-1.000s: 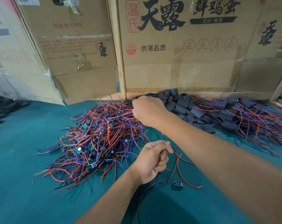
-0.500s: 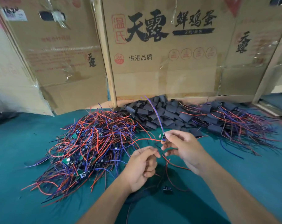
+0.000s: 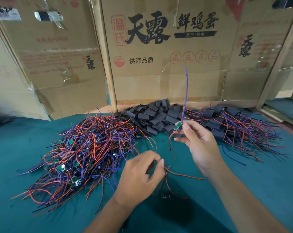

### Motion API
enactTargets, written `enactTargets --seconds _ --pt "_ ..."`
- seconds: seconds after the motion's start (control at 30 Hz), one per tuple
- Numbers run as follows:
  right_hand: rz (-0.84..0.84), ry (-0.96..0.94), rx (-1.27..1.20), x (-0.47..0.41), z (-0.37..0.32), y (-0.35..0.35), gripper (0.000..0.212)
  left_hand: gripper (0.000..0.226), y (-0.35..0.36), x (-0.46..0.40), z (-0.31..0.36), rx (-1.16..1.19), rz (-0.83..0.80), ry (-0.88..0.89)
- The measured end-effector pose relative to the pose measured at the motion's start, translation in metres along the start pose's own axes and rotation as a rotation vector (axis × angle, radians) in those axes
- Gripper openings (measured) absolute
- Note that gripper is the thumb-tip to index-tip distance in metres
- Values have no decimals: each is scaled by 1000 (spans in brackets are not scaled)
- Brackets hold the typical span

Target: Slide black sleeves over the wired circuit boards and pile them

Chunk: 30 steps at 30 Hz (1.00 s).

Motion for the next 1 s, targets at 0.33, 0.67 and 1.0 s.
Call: enactTargets --seconds 0.33,0.67,1.0 --pt "-82 -427 784 32 -13 40 11 20 3 -7 -21 519 62 -386" --pt "-124 -338 670 31 -20 39 10 31 10 -2 -31 877 44 -543" --pt "-175 -354 884 28 -15 33 20 26 2 -4 -41 892 151 -670"
Point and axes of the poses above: each hand's wrist, its own x-axis away from the middle knuckle, its own y-axis out of the palm, z = x × y, the point moved 3 cm from there along -x, towards the middle knuckle, and after that the axes turned 11 degrees about x, right-handed, at the moved point
